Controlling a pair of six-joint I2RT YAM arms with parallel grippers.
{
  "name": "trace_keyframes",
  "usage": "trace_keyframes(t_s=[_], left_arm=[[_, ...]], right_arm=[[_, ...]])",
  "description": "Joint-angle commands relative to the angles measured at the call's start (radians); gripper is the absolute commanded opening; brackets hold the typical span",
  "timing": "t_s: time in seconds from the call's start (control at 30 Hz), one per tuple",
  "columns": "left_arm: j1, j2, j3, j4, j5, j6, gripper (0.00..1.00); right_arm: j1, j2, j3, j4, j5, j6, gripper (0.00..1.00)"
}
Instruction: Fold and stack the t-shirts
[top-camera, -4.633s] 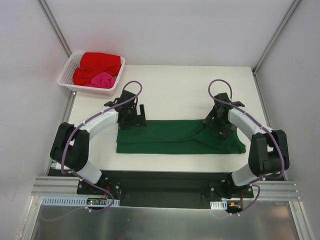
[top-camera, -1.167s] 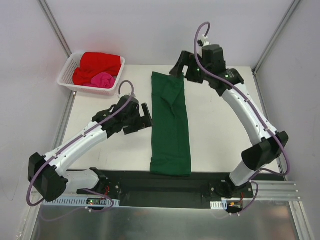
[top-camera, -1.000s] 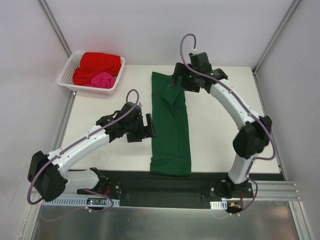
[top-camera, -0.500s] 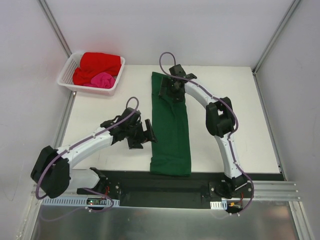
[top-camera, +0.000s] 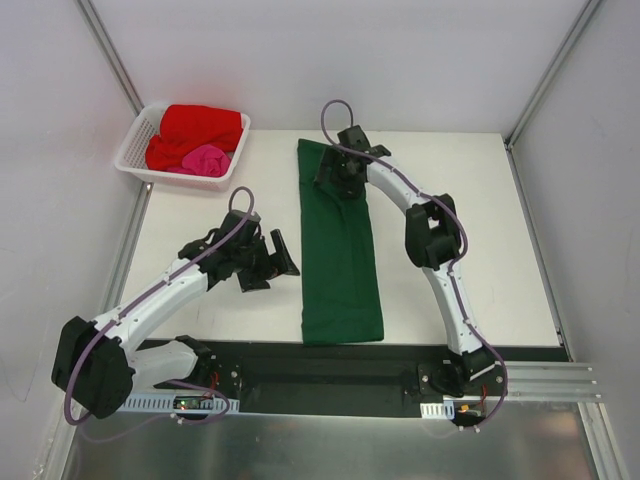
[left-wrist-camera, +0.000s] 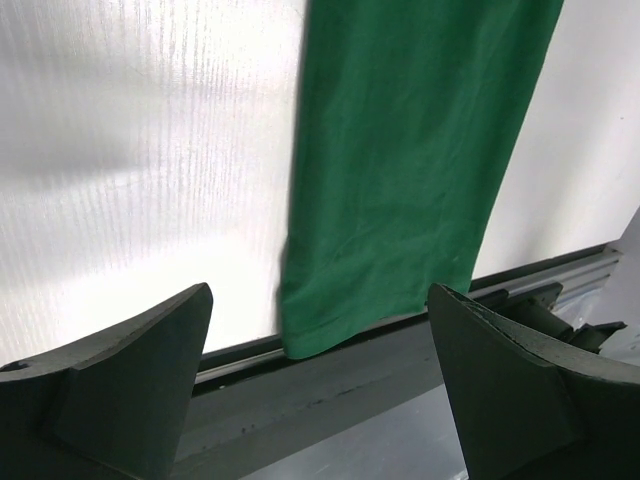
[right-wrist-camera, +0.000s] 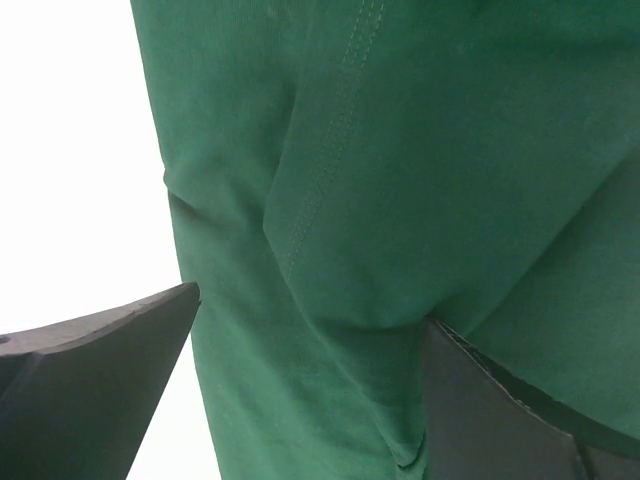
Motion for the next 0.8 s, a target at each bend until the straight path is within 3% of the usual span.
trace_keyframes(t_s=[0.0, 0.3, 0.4, 0.5, 0.53, 0.67, 0.77], left_arm=[[0.015, 0.022, 0.041, -0.025, 0.02, 0.06, 0.9], [0.023, 0.035, 0.038, -0.024, 0.108, 0.106, 0.9], [0.015, 0.013, 0.012, -0.008, 0.108, 0.077, 0.9], [-0.025, -0.01, -0.06, 0.042, 0.111, -0.043, 0.88], [-0.042, -0.016, -0.086, 0.115, 0.13, -0.111, 0.86], [-0.172, 0.024, -0.127, 0.157, 0.066, -0.228, 0.82], [-0.212, 0.044, -0.165, 0.159, 0.051, -0.327, 0.72]], right_arm=[[-0.019, 0.009, 0.025, 0.018, -0.06, 0.026, 0.96], [-0.019, -0.483, -0.108, 0.115, -0.054, -0.088, 0.96], [-0.033, -0.695, -0.287, 0.08, -0.031, -0.087, 0.96], [-0.035, -0.929, -0.592, 0.002, 0.001, -0.055, 0.96], [-0.035, -0.988, -0.79, -0.006, 0.003, -0.038, 0.96], [-0.036, -1.277, -1.187, -0.09, -0.04, 0.042, 0.96], [-0.03, -1.419, -1.431, -0.117, -0.08, 0.08, 0.99]])
